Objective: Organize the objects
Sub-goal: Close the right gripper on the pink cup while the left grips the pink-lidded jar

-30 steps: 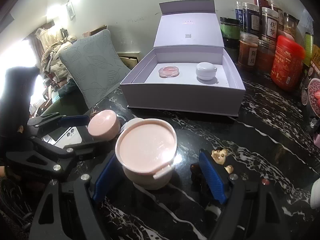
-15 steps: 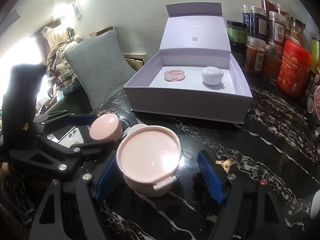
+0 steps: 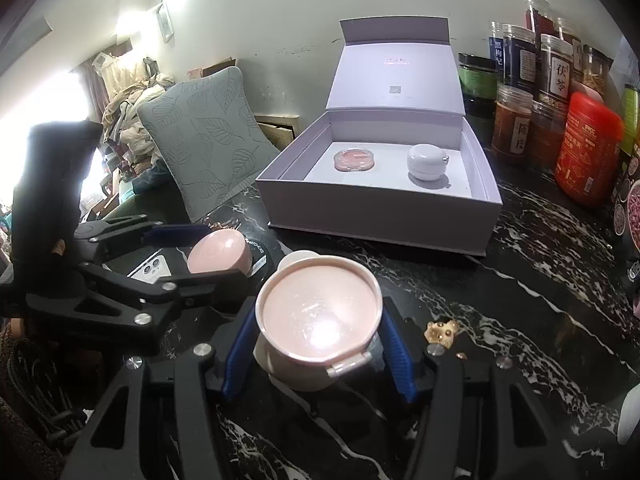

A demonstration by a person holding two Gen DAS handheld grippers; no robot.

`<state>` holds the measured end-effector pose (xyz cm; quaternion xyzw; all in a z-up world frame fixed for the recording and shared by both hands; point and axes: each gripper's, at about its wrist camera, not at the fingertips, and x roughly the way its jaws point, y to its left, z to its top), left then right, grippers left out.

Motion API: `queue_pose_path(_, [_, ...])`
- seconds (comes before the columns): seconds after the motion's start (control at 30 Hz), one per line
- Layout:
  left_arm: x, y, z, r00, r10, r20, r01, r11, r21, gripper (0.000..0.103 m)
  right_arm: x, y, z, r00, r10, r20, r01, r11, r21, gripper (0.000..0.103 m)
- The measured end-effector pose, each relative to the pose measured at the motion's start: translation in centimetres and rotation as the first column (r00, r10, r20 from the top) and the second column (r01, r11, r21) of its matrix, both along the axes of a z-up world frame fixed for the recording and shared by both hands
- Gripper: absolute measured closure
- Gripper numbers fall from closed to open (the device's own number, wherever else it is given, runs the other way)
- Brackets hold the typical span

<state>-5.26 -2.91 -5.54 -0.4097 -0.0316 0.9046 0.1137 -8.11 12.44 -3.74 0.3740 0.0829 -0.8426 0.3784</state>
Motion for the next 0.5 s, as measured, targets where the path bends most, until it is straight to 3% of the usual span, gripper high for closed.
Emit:
queue_pose_path(0.23, [-0.02, 0.3, -0.29, 1.0, 0.001, 0.001, -0.001, 1.0, -0.015, 0.053, 0.14, 0.64, 0.19, 1.0, -0.012, -0.006, 0.012, 1.0, -0.002, 0.043])
queue_pose_path(0.5, [0.3, 0.76, -0.24, 1.0, -0.014, 0.0, 0.014, 1.0, -0.024, 0.053, 0.41, 0.68, 0.11, 1.0, -0.004, -0.007, 0.004, 1.0, 0.002, 0.043])
